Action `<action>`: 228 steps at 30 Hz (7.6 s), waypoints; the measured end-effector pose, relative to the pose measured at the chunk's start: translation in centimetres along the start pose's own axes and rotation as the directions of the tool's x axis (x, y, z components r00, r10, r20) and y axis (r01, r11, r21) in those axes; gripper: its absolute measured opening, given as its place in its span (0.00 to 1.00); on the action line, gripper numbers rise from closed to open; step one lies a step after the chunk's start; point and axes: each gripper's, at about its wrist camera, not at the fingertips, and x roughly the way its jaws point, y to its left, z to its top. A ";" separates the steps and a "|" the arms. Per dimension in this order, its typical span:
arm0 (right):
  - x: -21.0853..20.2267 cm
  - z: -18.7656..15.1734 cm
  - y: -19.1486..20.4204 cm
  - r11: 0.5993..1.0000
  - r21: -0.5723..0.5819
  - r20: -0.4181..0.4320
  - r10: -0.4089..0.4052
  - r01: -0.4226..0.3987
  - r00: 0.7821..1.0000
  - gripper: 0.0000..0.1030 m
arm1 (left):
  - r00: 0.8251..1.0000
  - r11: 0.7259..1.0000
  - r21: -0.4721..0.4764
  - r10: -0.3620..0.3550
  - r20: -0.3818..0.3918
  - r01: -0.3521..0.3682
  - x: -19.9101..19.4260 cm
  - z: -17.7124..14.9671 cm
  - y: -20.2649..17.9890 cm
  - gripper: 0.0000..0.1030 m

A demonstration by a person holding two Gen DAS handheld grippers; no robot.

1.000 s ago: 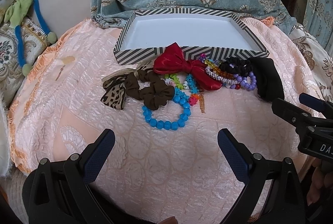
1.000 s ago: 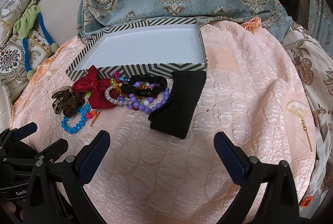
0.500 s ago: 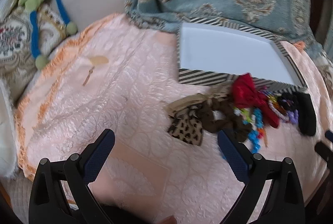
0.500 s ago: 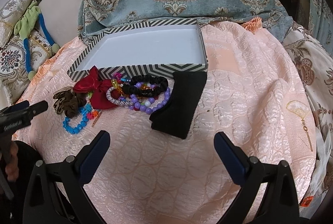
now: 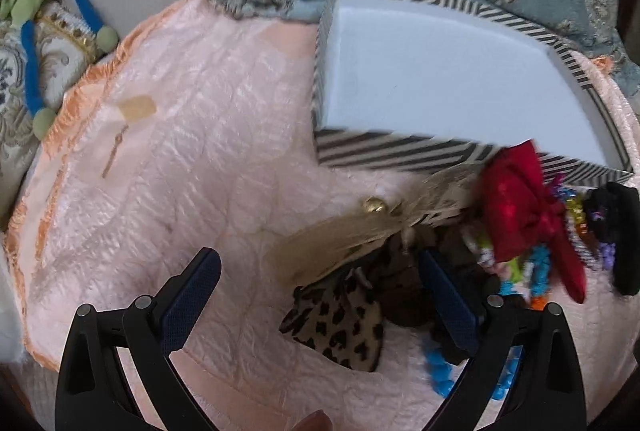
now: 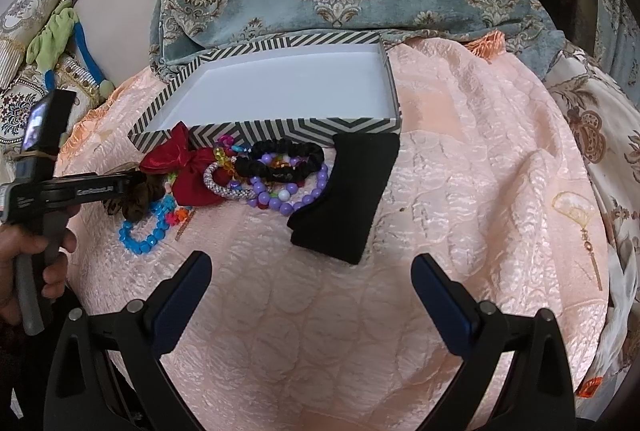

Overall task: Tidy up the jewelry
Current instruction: 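Grasp the leopard and brown scrunchie bows with the left gripper while the right gripper grasps the black velvet piece, then carry the bows into the tray with the left gripper while the right gripper places the black velvet piece there, then grasp the red bow with the left gripper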

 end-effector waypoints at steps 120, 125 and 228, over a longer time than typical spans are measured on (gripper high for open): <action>0.3 5.2 2.1 0.993 -0.111 0.097 0.061 -0.050 0.993 0.19 | 0.924 0.985 0.032 -0.169 0.342 0.169 -9.8 -4.5 -4.2 0.01; 0.3 5.2 2.0 0.993 -0.106 0.099 0.069 -0.059 0.993 0.19 | 0.931 0.988 0.037 -0.156 0.329 0.153 -9.9 -4.6 -4.1 0.01; 4.1 7.7 -0.7 0.989 -0.038 0.046 0.144 -0.142 0.989 0.08 | 0.889 0.916 0.016 -0.394 0.232 0.402 -5.6 1.3 -1.9 0.00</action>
